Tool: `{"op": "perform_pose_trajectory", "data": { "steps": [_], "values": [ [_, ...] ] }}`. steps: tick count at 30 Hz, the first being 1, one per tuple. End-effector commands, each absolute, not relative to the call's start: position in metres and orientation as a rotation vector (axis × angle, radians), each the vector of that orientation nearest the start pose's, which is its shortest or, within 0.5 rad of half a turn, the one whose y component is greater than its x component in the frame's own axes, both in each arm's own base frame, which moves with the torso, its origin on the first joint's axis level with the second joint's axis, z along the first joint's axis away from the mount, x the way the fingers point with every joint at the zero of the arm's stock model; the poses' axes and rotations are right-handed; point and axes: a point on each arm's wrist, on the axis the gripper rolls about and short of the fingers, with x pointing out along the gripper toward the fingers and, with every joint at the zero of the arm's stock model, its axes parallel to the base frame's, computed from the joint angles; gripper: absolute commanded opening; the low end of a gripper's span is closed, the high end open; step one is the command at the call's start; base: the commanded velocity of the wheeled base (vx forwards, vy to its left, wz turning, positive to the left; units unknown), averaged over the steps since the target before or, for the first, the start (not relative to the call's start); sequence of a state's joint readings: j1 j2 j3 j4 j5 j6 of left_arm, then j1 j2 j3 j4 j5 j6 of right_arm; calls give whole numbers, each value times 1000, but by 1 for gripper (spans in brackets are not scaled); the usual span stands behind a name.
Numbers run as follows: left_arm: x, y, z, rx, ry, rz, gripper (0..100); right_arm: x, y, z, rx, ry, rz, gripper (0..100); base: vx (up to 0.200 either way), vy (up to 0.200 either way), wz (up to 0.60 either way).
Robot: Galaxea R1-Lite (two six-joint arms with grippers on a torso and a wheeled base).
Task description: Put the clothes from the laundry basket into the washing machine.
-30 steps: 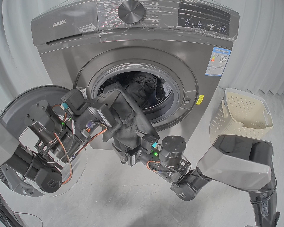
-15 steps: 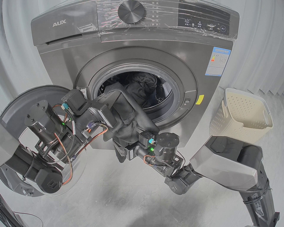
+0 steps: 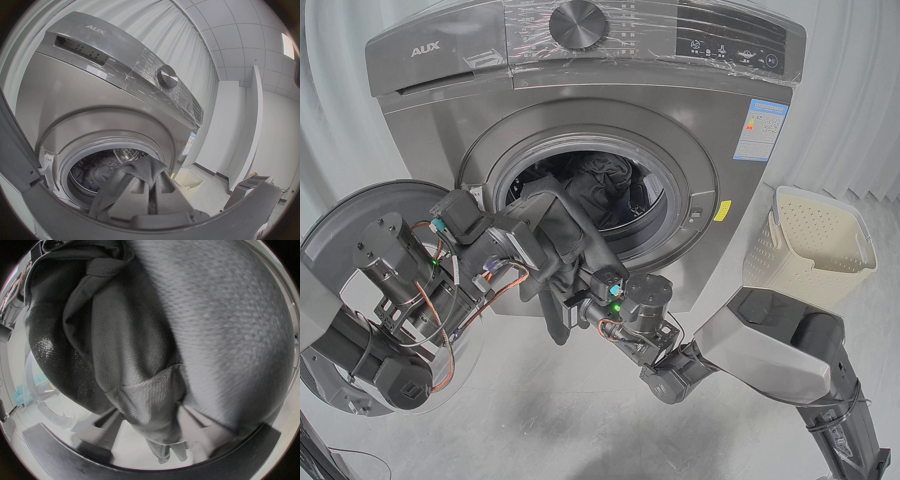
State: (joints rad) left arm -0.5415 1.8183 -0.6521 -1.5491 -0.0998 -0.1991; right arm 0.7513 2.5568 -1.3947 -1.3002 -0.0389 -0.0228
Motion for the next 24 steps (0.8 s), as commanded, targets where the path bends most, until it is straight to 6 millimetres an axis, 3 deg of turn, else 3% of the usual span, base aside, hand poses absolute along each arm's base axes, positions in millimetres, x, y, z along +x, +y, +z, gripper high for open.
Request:
{"op": "perform_pose_trajectory", "data": {
  "steps": [1, 8, 12, 17, 21, 22, 24],
  "values": [
    [262, -160, 199, -277, -318, -669, 0, 361, 333, 50, 36, -142, 700, 0, 0, 0, 0],
    [265, -158, 197, -274, -311, -659, 0, 356, 328, 59, 42, -146, 700, 0, 0, 0, 0],
    [270, -155, 194, -270, -304, -642, 0, 330, 305, 86, 35, -127, 704, 0, 0, 0, 0],
    [271, -155, 195, -270, -309, -639, 0, 313, 291, 96, 24, -103, 709, 0, 0, 0, 0],
    [270, -155, 195, -271, -310, -641, 0, 308, 292, 96, 25, -103, 719, 0, 0, 0, 0],
    [270, -155, 195, -271, -310, -642, 0, 307, 292, 95, 25, -98, 721, 100, 0, 0, 0],
    [270, -155, 196, -272, -313, -643, 0, 307, 293, 91, 27, -87, 722, 100, 0, 0, 0]
  ]
}}
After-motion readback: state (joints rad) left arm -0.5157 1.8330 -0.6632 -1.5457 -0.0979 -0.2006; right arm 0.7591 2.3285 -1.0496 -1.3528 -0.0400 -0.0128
